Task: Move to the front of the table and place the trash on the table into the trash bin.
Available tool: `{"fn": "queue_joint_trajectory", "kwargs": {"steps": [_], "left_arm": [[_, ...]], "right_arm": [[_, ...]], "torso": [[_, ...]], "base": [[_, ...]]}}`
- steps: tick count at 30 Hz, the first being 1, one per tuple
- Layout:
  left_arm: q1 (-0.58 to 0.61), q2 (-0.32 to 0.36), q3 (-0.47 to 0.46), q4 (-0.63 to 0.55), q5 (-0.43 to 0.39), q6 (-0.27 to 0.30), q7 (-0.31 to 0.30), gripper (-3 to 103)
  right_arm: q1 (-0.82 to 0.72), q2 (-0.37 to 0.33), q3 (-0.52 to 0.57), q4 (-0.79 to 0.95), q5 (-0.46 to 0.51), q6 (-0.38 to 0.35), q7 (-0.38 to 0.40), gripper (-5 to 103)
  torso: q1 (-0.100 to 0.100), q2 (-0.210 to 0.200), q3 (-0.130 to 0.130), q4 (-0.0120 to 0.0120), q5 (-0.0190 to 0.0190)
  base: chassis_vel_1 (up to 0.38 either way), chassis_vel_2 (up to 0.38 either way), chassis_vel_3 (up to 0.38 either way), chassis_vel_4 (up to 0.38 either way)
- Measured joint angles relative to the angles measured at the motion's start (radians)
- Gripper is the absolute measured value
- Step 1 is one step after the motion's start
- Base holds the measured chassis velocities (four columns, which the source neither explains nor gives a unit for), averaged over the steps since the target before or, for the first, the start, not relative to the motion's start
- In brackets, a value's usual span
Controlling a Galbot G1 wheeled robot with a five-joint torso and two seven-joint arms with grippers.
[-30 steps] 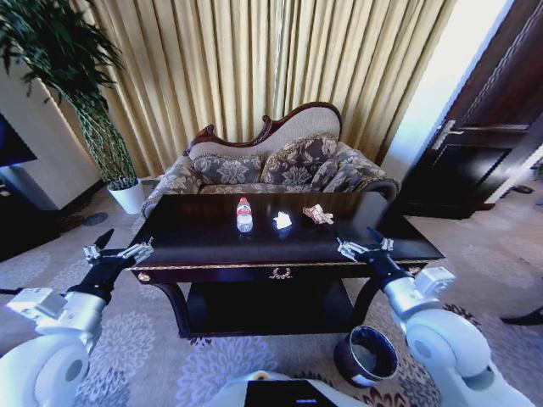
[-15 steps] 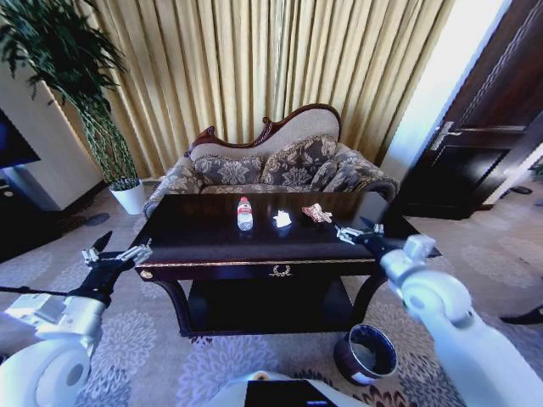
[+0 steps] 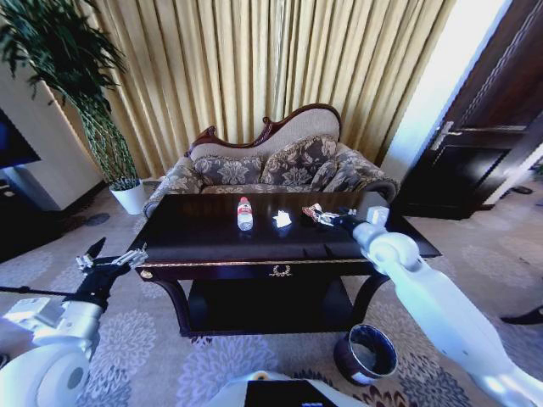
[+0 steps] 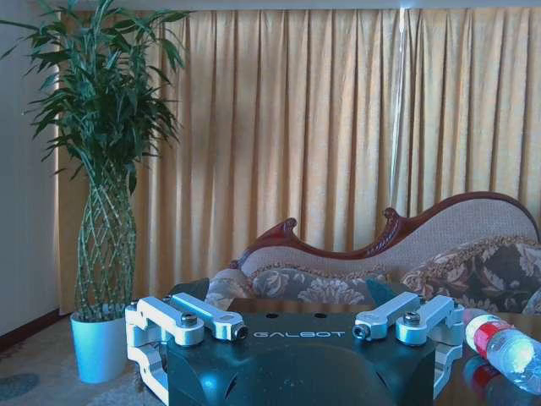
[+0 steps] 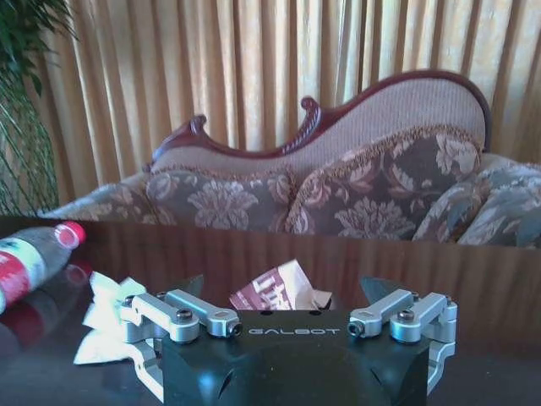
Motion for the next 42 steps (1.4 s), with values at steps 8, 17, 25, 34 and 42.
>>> {"fn": "queue_joint_trajectory", "kwargs": {"steps": [8,17,25,34,42], "left_arm": [[-0.004,-0.008,0.004,0.0,0.015,-0.003,0.002,100],[-0.01,-0.01,0.004,0.0,0.017,-0.005,0.003,100],[-0.012,-0.008,0.0,0.0,0.016,-0.005,0.003,100],[-0.007,-0.002,-0.005,0.0,0.012,-0.006,0.003,100],[-0.007,0.009,-0.005,0.0,0.007,-0.01,0.004,100]], "right_arm": [[0.089,0.031,-0.105,-0.115,-0.033,0.008,0.0,100],[0.142,0.054,-0.163,-0.183,-0.055,0.029,0.0,100],[0.17,0.078,-0.196,-0.215,-0.072,0.029,0.008,80],[0.177,0.08,-0.202,-0.217,-0.076,0.03,0.018,48],[0.152,0.069,-0.189,-0.195,-0.076,0.03,0.024,21]], "torso": [[0.0,0.0,0.0,-0.0001,0.0],[0.0,0.0,0.0,-0.0002,0.0],[0.0,0.0,0.0,0.0,0.0],[0.0,0.0,0.0,0.0,0.0],[0.0,0.0,0.0,-0.0001,0.0001]], "base": [[0.0,0.0,0.0,0.0],[0.0,0.0,0.0,0.0],[0.0,0.0,0.0,0.0],[0.0,0.0,0.0,0.0],[0.0,0.0,0.0,0.0]]}}
